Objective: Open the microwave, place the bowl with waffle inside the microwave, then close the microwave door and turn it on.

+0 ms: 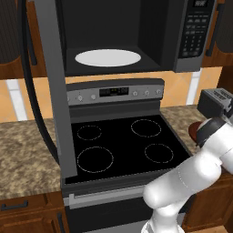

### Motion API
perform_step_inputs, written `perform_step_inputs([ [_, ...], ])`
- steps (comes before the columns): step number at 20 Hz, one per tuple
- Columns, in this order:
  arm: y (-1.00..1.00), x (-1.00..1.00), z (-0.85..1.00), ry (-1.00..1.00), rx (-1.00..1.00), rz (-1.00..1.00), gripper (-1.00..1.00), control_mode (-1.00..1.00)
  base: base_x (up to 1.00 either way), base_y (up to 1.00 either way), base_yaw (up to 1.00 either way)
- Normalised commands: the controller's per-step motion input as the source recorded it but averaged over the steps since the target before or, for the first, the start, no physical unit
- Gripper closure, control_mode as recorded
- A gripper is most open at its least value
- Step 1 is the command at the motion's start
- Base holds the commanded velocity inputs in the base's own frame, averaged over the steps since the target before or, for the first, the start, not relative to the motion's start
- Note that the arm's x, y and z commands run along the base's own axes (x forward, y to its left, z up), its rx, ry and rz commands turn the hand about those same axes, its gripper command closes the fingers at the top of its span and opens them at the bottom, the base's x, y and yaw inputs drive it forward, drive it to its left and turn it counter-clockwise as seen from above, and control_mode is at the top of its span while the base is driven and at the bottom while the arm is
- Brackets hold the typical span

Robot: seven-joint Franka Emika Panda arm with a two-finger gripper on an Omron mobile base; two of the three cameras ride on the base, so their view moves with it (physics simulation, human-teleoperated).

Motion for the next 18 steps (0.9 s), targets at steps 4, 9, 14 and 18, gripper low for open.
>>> perform_step_inputs([
  [4, 0.01, 0.27, -0.4, 0.0, -0.04, 0.0, -1.0, -1.0, 0.0, 0.0, 0.0],
  [9, 0.0, 0.16, -0.47, 0.0, -0.03, 0.0, -1.0, -1.0, 0.0, 0.0, 0.0],
  [14, 0.0, 0.31, -0.33, 0.0, -0.01, 0.0, -1.0, -1.0, 0.0, 0.0, 0.0],
  [18, 0.0, 0.37, -0.16, 0.0, 0.0, 0.0, -1.0, -1.0, 0.0, 0.0, 0.0],
])
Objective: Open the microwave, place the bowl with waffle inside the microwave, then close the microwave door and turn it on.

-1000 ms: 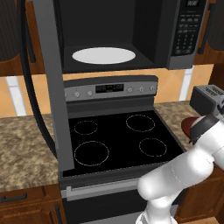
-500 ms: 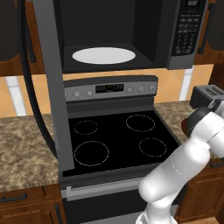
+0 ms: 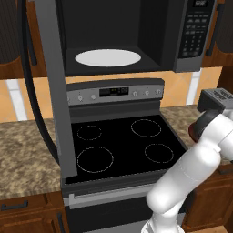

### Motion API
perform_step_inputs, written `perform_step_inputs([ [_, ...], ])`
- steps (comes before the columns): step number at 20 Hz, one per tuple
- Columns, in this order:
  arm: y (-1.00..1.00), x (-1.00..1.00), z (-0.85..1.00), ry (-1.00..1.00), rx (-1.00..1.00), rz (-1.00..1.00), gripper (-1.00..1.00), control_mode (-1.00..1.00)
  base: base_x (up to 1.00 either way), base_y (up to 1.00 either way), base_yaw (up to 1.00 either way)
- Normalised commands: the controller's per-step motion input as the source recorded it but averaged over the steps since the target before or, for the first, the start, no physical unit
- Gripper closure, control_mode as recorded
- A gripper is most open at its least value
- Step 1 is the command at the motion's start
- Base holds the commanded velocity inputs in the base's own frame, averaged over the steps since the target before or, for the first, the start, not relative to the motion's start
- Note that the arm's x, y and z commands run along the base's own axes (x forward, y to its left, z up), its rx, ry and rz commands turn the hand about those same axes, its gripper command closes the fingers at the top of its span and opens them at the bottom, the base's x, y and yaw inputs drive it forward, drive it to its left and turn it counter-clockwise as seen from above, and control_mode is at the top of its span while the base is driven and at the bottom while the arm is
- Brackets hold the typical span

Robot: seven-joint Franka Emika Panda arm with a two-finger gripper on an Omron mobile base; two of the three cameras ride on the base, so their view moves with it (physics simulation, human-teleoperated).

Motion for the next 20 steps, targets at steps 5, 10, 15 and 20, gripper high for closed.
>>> perform_step_inputs([
  [5, 0.06, 0.22, -0.21, 0.0, -0.02, 0.0, 1.0, -1.0, 0.0, 0.0, 0.0],
  [10, 0.06, 0.1, -0.07, 0.0, -0.01, 0.0, 1.0, -1.0, 0.0, 0.0, 0.0],
  [15, 0.09, 0.05, 0.0, 0.0, -0.02, 0.0, 1.0, -1.0, 0.0, 0.0, 0.0],
  [20, 0.06, 0.01, 0.03, 0.0, -0.01, 0.0, 1.0, -1.0, 0.0, 0.0, 0.0],
])
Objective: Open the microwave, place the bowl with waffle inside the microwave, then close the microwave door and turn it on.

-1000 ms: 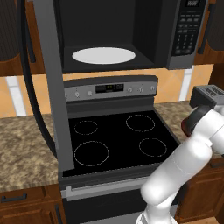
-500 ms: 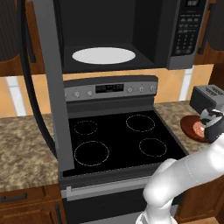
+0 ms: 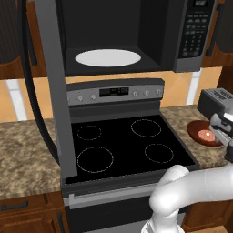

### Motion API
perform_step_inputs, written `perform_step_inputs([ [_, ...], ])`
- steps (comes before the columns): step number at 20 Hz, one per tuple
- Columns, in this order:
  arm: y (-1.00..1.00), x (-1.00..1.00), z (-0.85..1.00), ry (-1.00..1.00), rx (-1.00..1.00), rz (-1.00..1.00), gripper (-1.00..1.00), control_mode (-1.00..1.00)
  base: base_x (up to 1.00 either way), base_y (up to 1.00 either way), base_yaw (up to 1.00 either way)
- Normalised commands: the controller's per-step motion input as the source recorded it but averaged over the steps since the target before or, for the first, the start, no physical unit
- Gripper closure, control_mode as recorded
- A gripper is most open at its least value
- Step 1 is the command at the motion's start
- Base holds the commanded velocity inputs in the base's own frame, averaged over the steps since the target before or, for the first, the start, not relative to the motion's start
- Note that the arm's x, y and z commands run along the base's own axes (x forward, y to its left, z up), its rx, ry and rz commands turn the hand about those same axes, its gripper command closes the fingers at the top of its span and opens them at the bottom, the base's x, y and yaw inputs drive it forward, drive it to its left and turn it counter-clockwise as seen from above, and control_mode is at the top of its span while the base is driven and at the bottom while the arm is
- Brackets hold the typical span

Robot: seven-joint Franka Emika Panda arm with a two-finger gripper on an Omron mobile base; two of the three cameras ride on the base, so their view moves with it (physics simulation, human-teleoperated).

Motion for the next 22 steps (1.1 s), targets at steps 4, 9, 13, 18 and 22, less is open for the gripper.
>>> perform_step_inputs([
  [4, 0.04, 0.0, 0.91, 0.04, -0.08, 0.0, 1.0, -1.0, 0.0, 0.0, 0.0],
  [9, 0.09, -0.04, 1.0, -0.02, -0.03, 0.0, 1.0, -1.0, 0.0, 0.0, 0.0],
  [13, 0.28, -0.11, 1.0, -0.18, 0.0, -0.01, 1.0, -1.0, 0.0, 0.0, 0.0],
  [18, 0.92, -0.34, 0.76, -0.32, 0.0, 0.0, 1.0, -1.0, 0.0, 0.0, 0.0],
  [22, 0.93, -0.82, 0.18, -0.38, 0.0, 0.0, 1.0, -1.0, 0.0, 0.0, 0.0],
])
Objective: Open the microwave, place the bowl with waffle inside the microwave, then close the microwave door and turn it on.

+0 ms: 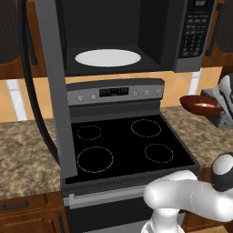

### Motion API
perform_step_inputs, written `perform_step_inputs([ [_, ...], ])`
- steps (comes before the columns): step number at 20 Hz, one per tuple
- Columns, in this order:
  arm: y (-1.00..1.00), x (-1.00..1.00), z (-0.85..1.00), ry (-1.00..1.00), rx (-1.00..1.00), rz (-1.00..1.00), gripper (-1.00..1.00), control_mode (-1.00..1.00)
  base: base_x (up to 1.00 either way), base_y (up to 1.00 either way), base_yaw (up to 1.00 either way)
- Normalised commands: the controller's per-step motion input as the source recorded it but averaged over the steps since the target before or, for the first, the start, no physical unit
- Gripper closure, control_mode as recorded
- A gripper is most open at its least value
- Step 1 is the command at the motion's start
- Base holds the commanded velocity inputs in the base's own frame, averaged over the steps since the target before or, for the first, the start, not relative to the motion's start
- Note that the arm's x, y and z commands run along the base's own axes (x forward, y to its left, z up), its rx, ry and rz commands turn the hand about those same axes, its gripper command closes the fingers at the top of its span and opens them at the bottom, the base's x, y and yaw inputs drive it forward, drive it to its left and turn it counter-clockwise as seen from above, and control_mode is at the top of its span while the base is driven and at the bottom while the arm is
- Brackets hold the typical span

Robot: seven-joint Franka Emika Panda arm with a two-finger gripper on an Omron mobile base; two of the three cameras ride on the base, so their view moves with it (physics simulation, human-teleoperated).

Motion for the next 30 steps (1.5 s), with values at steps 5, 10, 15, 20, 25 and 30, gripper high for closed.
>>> perform_step_inputs([
  [5, 0.7, -1.0, 0.48, -0.29, 0.0, 0.01, 1.0, -1.0, 0.0, 0.0, 0.0],
  [10, 0.94, -0.89, 0.92, -0.02, -0.07, 0.09, 1.0, -1.0, 0.0, 0.0, 0.0],
  [15, 1.0, -0.53, 0.75, -0.12, -0.02, 0.17, 1.0, -1.0, 0.0, 0.0, 0.0],
  [20, 0.91, -0.17, 0.87, -0.33, 0.0, 0.2, 1.0, -1.0, 0.0, 0.0, 0.0],
  [25, 0.69, 0.11, 0.98, -0.02, -0.02, 0.0, 1.0, -1.0, 0.0, 0.0, 0.0],
  [30, 0.51, 0.25, 0.94, 0.06, -0.03, -0.15, 1.0, -1.0, 0.0, 0.0, 0.0],
])
